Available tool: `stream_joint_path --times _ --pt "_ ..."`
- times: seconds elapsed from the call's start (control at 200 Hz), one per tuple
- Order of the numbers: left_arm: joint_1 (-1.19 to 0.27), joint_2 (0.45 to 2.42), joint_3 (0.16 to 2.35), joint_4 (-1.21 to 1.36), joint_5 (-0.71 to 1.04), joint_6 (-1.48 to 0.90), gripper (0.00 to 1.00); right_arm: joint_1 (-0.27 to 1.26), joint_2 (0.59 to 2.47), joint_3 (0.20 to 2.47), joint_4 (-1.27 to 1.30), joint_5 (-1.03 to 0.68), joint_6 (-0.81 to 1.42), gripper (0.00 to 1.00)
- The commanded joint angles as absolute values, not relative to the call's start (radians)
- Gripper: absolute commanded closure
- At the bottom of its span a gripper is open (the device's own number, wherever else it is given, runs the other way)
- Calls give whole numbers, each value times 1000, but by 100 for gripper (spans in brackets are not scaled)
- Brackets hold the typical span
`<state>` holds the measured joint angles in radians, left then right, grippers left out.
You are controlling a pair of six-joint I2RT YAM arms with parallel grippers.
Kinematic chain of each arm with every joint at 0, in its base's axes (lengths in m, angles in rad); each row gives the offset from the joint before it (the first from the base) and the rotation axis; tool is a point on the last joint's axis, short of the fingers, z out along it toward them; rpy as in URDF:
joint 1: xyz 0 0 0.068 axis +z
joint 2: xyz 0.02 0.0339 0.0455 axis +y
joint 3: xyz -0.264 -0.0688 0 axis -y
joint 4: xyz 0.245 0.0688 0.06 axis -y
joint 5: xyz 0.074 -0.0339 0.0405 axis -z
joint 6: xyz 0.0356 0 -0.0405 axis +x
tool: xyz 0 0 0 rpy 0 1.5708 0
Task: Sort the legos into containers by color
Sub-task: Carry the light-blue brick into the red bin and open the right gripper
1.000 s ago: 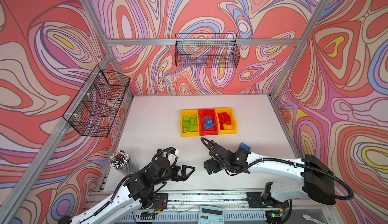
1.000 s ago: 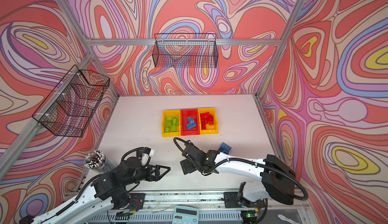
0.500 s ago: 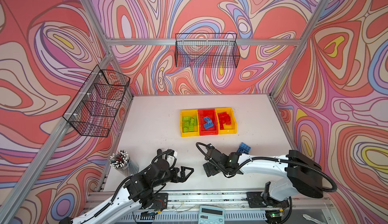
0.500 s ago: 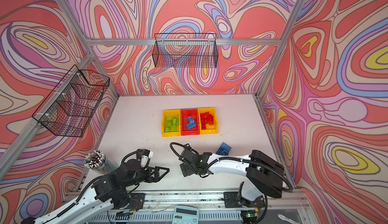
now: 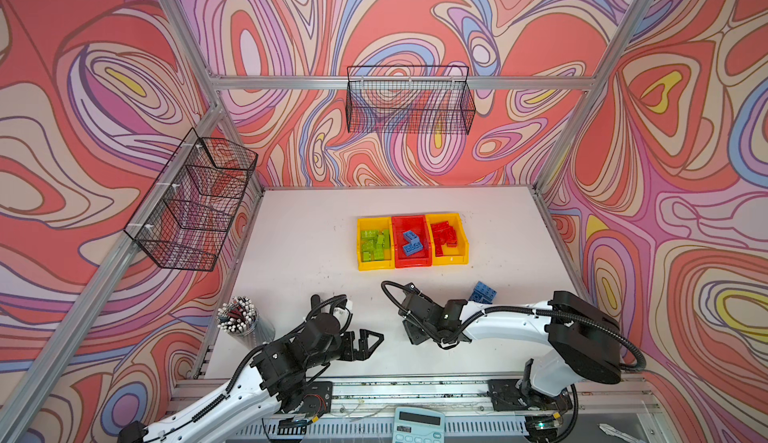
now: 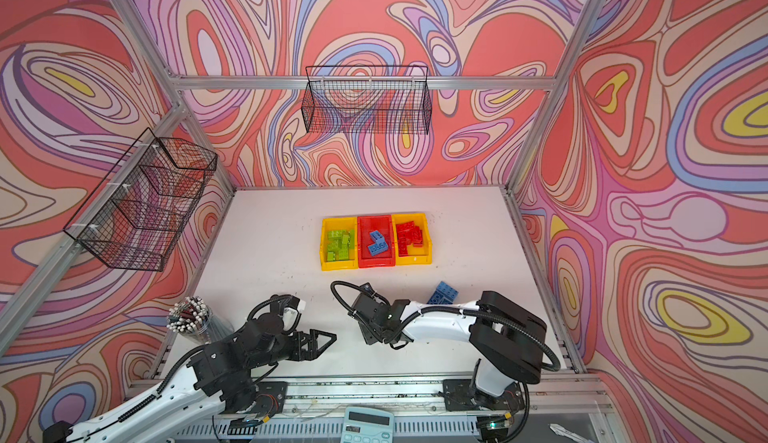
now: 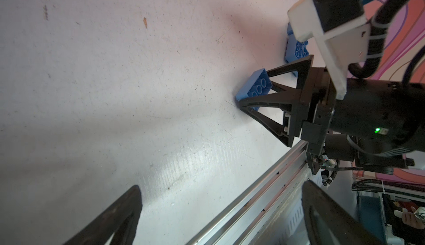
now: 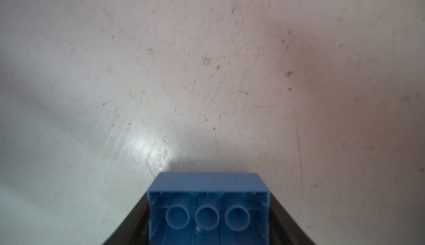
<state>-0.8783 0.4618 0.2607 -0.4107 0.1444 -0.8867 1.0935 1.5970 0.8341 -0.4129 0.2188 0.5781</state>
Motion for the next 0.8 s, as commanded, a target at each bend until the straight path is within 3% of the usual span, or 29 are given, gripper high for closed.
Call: stream_joint_path --times 0.0,0.185,0.431,0.796 --pt "-885 473 280 -386 125 -867 0 1072 1564 901 -457 272 565 47" --pt "-885 514 299 -380 95 -836 0 897 1575 1021 -447 168 448 48" --pt "-884 657 376 -323 80 -780 0 723 1780 1341 -515 136 310 48" --pt "-885 907 550 -234 108 -702 0 596 2045 1645 -560 117 241 46"
